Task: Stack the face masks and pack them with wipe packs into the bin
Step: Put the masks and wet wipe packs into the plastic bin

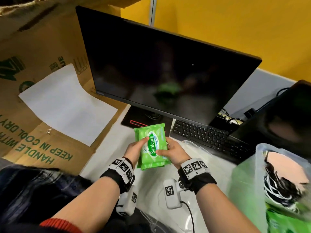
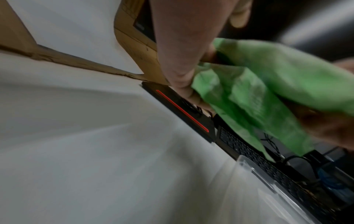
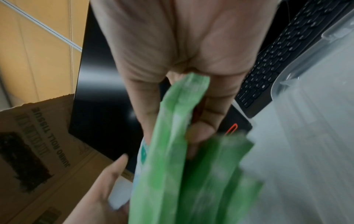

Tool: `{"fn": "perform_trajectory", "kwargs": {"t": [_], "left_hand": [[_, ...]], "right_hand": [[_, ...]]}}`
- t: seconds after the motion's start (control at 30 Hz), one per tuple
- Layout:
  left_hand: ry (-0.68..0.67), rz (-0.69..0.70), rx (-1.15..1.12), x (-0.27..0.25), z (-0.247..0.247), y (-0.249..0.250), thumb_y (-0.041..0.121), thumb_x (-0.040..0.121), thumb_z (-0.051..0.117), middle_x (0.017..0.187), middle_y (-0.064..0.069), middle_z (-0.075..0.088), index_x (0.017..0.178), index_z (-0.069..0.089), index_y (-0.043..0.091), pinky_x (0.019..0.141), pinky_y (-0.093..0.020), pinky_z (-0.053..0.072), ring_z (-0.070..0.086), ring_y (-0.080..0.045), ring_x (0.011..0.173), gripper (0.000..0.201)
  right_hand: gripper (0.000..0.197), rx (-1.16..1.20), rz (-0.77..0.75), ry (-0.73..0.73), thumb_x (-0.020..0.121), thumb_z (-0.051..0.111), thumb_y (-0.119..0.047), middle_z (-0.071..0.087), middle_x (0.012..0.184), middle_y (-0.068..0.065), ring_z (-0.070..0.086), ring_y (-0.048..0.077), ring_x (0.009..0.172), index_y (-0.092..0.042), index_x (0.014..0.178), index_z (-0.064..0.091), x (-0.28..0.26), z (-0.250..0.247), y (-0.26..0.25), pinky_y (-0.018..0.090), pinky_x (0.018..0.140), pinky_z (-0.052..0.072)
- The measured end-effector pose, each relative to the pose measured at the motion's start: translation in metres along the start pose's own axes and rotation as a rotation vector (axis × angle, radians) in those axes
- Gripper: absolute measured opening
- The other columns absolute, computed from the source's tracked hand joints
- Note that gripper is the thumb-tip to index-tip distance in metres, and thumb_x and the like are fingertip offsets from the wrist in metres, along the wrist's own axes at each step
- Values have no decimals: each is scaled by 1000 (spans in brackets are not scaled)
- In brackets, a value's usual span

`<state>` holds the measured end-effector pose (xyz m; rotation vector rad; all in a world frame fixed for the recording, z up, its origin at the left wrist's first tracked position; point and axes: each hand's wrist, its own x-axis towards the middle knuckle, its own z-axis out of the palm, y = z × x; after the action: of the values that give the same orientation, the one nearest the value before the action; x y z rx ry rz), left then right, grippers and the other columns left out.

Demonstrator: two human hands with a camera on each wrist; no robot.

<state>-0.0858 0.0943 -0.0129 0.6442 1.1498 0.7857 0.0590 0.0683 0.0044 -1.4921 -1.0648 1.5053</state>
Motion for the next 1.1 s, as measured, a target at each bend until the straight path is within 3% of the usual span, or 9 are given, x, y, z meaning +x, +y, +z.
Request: {"fn": "perform_trajectory", "kwargs": {"t": [0.13, 0.27, 0.33, 0.43, 0.57, 0.67, 0.77, 0.93, 1.1], "left_hand": [[159, 16, -78, 3, -8, 7, 41, 91, 50, 85, -7, 67, 88, 65, 12, 70, -30, 48, 63, -21, 78, 33], [96, 75, 181, 5, -23, 10, 44, 70, 73, 91, -8, 72, 83, 73, 16, 87, -34, 51, 67, -23, 87, 31], [-60, 84, 255, -2, -18, 10, 16, 68, 79, 88, -8, 73, 81, 74, 14, 78, -27, 56, 67, -21, 79, 13], [-147, 98, 298, -11, -11, 8, -7, 66, 76, 82, -4, 72, 85, 72, 10, 63, -18, 54, 67, -12, 64, 26], [92, 155, 117, -10, -22, 8, -3, 68, 77, 87, -10, 70, 90, 69, 14, 63, -20, 56, 68, -10, 61, 29], [248, 204, -50, -9, -30, 7, 2, 70, 76, 94, -14, 69, 98, 68, 11, 76, -30, 57, 68, -16, 70, 31], [201, 213, -96, -14, -31, 5, 1, 74, 72, 92, -13, 71, 104, 67, 6, 68, -29, 58, 69, -16, 69, 31], [95, 166, -102, -14, -42, 5, 0, 78, 66, 90, -6, 72, 103, 68, 3, 67, -26, 57, 70, -18, 74, 25], [-25, 133, -71, -19, -47, 7, 2, 81, 61, 95, -8, 72, 105, 67, 7, 74, -33, 56, 68, -24, 83, 24]], "right_hand": [[33, -9, 9, 72, 74, 63, 16, 69, 63, -2, 63, 7, 52, -11, 91, 56, -3, -24, -6, 22, 55, 53], [32, -295, -63, 15, 72, 72, 4, 64, 72, -8, 57, -8, 60, 3, 104, 67, -6, -31, -17, 5, 65, 44], [24, -443, -74, -31, 66, 80, -4, 62, 63, -13, 54, -8, 56, 1, 89, 72, -3, -26, -21, 7, 64, 42], [24, -546, -100, 144, 59, 87, -20, 58, 66, -12, 53, 0, 63, -23, 67, 64, 5, -16, -19, 20, 69, 42], [44, -322, 17, 543, 75, 74, -36, 57, 80, 2, 54, 18, 76, -14, 105, 51, 9, -8, -8, 31, 75, 45], [37, -283, 237, 239, 88, 53, -49, 56, 80, 5, 54, 21, 59, -13, 91, 51, 3, 5, -5, 26, 51, 40], [27, -171, 162, 76, 92, 51, -36, 63, 83, 5, 57, 15, 55, -11, 100, 59, 0, 26, -3, 20, 46, 40], [24, 55, 8, 270, 91, 53, -4, 60, 117, 23, 60, 32, 103, 2, 114, 52, 11, 41, -2, 41, 90, 50], [31, 47, 38, 52, 95, 43, -1, 54, 114, 17, 59, 20, 86, 1, 125, 39, 8, 53, -11, 27, 75, 52]]}}
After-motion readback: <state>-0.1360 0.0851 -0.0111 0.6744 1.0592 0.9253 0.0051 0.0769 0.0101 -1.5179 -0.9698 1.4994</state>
